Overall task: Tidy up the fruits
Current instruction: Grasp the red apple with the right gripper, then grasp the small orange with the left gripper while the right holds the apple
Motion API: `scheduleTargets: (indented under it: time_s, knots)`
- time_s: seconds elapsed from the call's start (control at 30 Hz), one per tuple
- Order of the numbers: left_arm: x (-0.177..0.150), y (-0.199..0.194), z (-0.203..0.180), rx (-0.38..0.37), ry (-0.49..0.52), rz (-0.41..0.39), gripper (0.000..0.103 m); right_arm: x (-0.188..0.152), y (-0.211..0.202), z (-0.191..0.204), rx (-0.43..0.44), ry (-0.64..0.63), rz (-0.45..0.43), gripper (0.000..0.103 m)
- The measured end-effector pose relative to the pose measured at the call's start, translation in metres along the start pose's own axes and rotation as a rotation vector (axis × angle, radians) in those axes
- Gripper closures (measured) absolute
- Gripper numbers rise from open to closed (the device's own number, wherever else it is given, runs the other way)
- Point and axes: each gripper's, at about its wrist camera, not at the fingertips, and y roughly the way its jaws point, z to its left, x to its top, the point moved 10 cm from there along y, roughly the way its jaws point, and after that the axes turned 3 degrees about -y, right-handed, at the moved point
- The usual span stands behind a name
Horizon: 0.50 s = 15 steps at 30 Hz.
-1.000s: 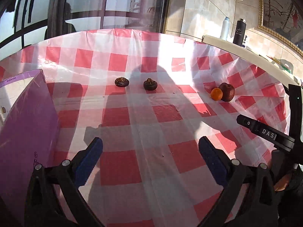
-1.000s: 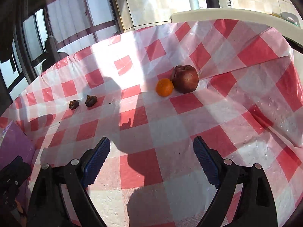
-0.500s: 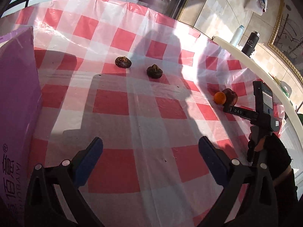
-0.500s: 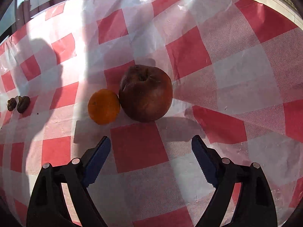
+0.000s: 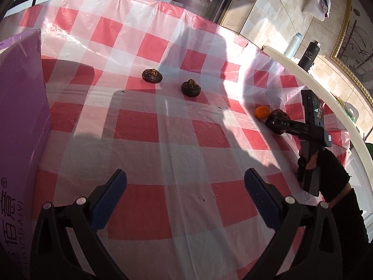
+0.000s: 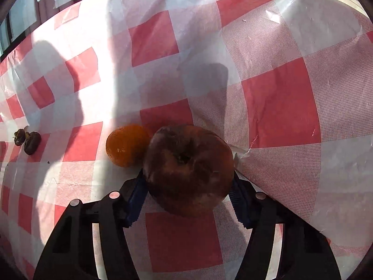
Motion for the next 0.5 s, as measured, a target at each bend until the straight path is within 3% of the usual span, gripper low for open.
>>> scheduleTargets:
  time_s: [0.17, 0.33, 0.43, 0.5]
  knots:
    - [0.001, 0.001, 0.001, 0.008, -0.004, 0.004, 0.002, -0.024, -0.026, 0.060, 0.128, -0.064, -0.005, 0.041]
    - [0.000, 0.003, 0.002, 0.003, -0.005, 0.016, 0.002, -0.056, -0.056, 0.104, 0.173, -0.109, -0.016, 0.041]
    - [-0.004, 0.006, -0.003, -0.011, 0.022, 0.049, 0.002, -0.060, -0.069, 0.113, 0.163, -0.091, -0.046, 0.041]
    - [-0.005, 0.011, -0.003, 0.035, 0.032, 0.064, 0.002, -0.053, -0.067, 0.093, 0.162, -0.029, -0.067, 0.041]
